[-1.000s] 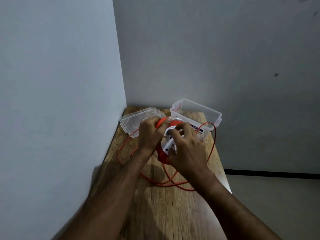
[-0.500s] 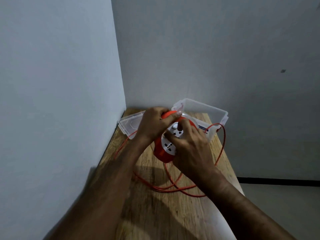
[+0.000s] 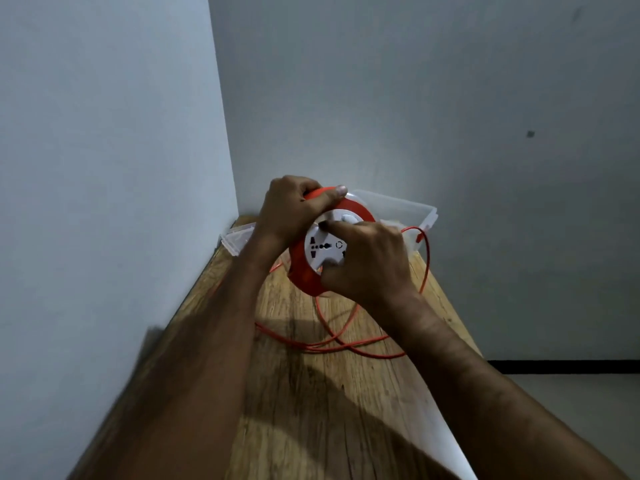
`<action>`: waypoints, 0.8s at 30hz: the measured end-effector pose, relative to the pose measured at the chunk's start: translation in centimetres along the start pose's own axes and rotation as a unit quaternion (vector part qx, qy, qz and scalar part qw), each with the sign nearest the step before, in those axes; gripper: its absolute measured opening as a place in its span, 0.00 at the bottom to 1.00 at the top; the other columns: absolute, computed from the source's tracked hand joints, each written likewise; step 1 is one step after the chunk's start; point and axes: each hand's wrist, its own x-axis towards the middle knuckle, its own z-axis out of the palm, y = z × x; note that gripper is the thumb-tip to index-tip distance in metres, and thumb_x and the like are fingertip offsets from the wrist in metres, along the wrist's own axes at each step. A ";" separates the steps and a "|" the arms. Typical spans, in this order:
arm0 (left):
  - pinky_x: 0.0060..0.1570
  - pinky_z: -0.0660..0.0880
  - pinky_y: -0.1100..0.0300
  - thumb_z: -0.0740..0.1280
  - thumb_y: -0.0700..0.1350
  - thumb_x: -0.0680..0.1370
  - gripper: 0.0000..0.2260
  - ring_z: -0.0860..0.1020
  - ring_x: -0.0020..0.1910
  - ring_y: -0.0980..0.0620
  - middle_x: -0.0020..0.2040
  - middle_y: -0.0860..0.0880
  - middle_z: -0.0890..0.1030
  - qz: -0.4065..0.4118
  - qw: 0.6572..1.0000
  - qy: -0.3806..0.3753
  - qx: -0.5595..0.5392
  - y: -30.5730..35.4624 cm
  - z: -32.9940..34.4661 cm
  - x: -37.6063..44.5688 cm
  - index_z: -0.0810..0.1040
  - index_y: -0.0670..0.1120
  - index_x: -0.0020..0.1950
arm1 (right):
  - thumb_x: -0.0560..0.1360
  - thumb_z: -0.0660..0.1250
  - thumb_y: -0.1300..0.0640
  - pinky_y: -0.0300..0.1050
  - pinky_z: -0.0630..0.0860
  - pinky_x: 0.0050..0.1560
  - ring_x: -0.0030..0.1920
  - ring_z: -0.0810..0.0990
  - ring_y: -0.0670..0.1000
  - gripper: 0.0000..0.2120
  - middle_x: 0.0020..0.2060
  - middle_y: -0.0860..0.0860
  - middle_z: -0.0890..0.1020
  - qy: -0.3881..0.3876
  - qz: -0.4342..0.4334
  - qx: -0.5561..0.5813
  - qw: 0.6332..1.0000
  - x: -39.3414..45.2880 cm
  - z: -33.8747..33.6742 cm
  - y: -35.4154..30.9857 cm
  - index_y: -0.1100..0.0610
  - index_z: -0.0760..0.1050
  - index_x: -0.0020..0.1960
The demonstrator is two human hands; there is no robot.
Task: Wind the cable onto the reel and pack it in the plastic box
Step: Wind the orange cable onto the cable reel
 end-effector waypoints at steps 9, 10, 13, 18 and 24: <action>0.29 0.66 0.68 0.71 0.58 0.77 0.19 0.74 0.25 0.57 0.25 0.54 0.75 0.004 1.000 0.018 0.003 1.4 -0.3 -1.8 0.79 0.48 0.31 | 0.67 0.79 0.44 0.27 0.74 0.44 0.45 0.85 0.48 0.26 0.48 0.50 0.86 0.072 0.181 0.104 0.975 -1.6 -0.3 -2.3 0.56 0.81 0.59; 0.30 0.66 0.70 0.71 0.57 0.78 0.18 0.76 0.26 0.58 0.26 0.55 0.77 0.005 1.000 0.021 0.001 1.4 -0.4 -2.0 0.80 0.48 0.33 | 0.67 0.80 0.43 0.23 0.73 0.41 0.45 0.84 0.45 0.27 0.49 0.48 0.85 0.079 0.210 0.132 0.965 -1.6 -0.2 -2.7 0.56 0.80 0.60; 0.31 0.70 0.67 0.71 0.58 0.77 0.18 0.79 0.29 0.57 0.29 0.54 0.80 0.010 1.000 0.021 0.008 1.4 -0.5 -2.1 0.84 0.45 0.37 | 0.66 0.81 0.43 0.21 0.72 0.36 0.41 0.79 0.39 0.28 0.47 0.43 0.79 0.087 0.287 0.192 0.934 -1.6 0.2 -3.1 0.55 0.78 0.60; 0.31 0.72 0.62 0.70 0.61 0.76 0.20 0.79 0.29 0.56 0.30 0.53 0.80 0.021 0.999 0.031 0.023 0.8 -0.4 -1.3 0.82 0.45 0.36 | 0.67 0.80 0.43 0.33 0.76 0.30 0.38 0.83 0.44 0.21 0.40 0.48 0.82 0.095 0.422 0.288 0.854 -0.5 1.6 -2.9 0.55 0.75 0.47; 0.36 0.77 0.60 0.68 0.65 0.74 0.24 0.81 0.32 0.57 0.35 0.51 0.84 0.028 0.998 0.020 0.049 -0.4 0.5 -0.8 0.86 0.44 0.43 | 0.73 0.77 0.53 0.56 0.86 0.40 0.39 0.87 0.58 0.13 0.42 0.57 0.86 0.093 0.561 0.489 0.662 0.7 3.0 -2.4 0.60 0.76 0.47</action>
